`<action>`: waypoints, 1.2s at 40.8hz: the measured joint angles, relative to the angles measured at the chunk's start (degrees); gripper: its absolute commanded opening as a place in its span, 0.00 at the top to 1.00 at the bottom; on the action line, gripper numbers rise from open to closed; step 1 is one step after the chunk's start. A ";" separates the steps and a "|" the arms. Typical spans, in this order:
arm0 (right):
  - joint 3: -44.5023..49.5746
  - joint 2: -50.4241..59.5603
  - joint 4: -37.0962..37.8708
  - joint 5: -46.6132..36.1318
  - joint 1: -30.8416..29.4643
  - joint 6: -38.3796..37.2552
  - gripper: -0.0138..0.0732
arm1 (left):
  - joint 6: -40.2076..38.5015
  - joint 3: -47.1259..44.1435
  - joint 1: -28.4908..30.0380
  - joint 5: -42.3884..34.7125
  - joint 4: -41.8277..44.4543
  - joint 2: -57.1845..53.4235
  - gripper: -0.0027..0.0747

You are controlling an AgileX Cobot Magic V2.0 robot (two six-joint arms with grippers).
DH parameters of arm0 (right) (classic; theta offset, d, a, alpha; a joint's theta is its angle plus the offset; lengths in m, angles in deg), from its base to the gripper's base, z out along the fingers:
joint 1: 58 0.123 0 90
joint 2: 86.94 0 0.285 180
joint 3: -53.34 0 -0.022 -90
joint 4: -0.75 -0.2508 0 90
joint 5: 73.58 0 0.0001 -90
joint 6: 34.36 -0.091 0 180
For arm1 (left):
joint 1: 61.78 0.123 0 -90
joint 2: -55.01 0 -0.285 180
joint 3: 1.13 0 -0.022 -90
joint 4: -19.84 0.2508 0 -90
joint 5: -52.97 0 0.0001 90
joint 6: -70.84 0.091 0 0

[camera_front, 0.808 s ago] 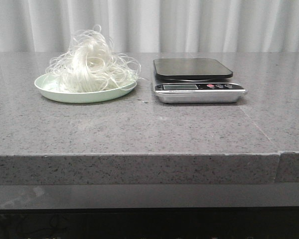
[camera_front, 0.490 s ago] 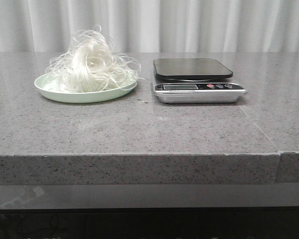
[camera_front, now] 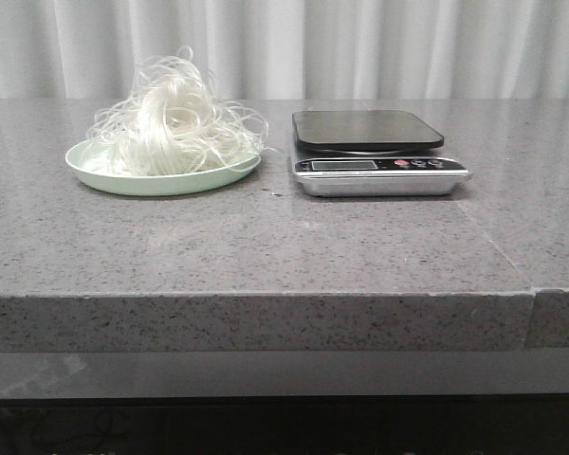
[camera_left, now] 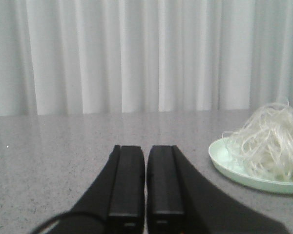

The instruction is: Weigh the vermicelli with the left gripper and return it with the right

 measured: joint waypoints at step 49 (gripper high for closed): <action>-36.73 -38.51 6.02 30.44 0.00 0.00 0.68 | 0.00 32.65 0.00 26.57 -0.75 32.59 0.78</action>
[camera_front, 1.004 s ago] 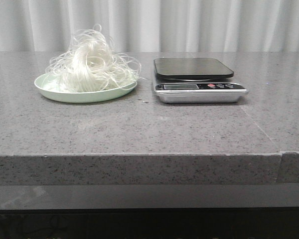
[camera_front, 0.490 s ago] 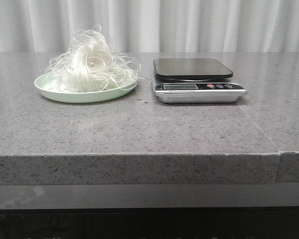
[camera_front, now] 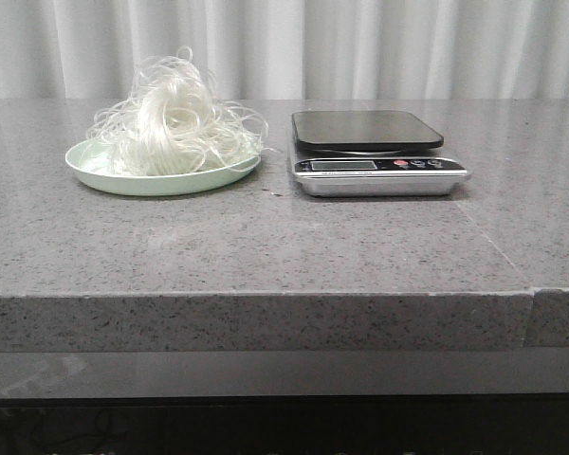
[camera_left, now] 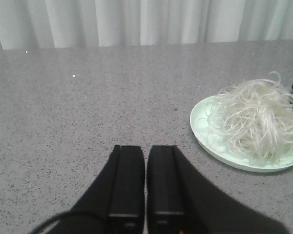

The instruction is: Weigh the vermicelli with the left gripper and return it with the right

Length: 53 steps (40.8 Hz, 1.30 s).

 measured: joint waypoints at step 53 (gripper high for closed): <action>0.14 -8.10 0.00 0.13 0.00 0.00 0.20 | 0.00 27.98 -21.78 -4.51 -3.00 52.72 0.29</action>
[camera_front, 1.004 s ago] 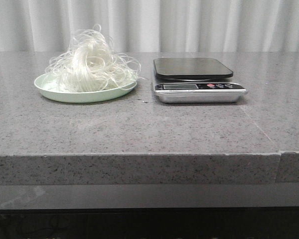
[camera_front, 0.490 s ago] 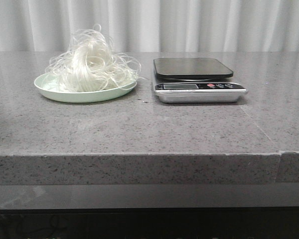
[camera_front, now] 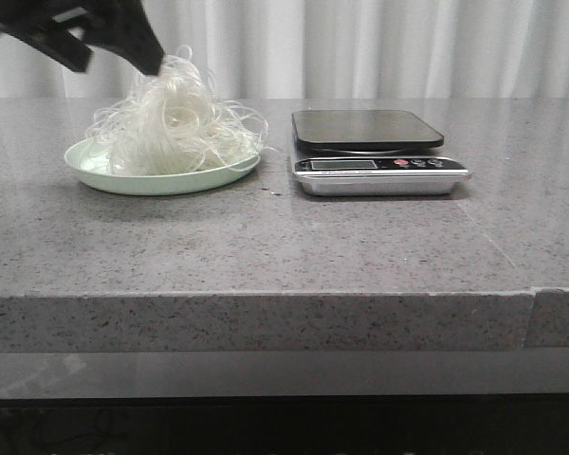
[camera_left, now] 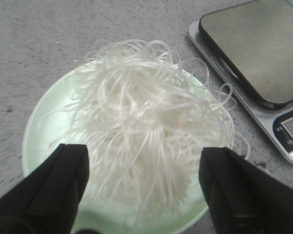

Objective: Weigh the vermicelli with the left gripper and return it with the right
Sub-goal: 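Lower the left gripper onto the white vermicelli on the green plate and grasp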

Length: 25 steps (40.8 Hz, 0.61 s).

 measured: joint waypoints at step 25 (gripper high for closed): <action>0.00 0.00 0.09 0.00 0.00 0.00 0.20 | 0.00 5.91 -0.70 -1.52 -0.03 12.55 0.72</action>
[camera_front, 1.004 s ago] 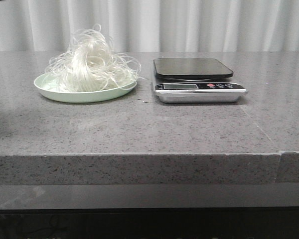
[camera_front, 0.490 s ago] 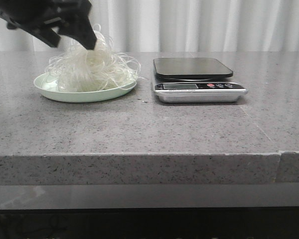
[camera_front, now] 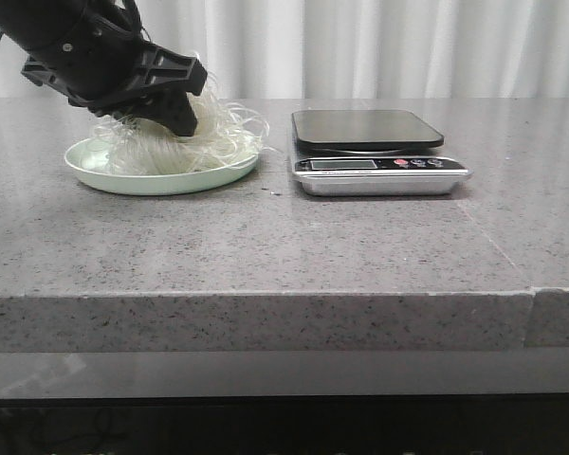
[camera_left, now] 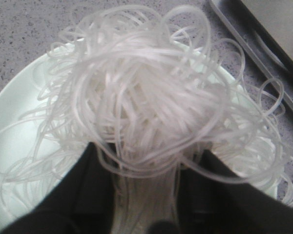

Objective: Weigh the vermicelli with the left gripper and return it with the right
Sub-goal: 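Lower the left gripper onto the white vermicelli on the green plate and grasp, then lift the vermicelli with the left gripper and set it on the scale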

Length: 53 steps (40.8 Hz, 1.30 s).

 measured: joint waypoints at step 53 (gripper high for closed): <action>0.00 0.00 0.00 0.00 0.00 0.00 0.20 | 0.20 32.99 -14.86 1.45 1.97 15.01 0.75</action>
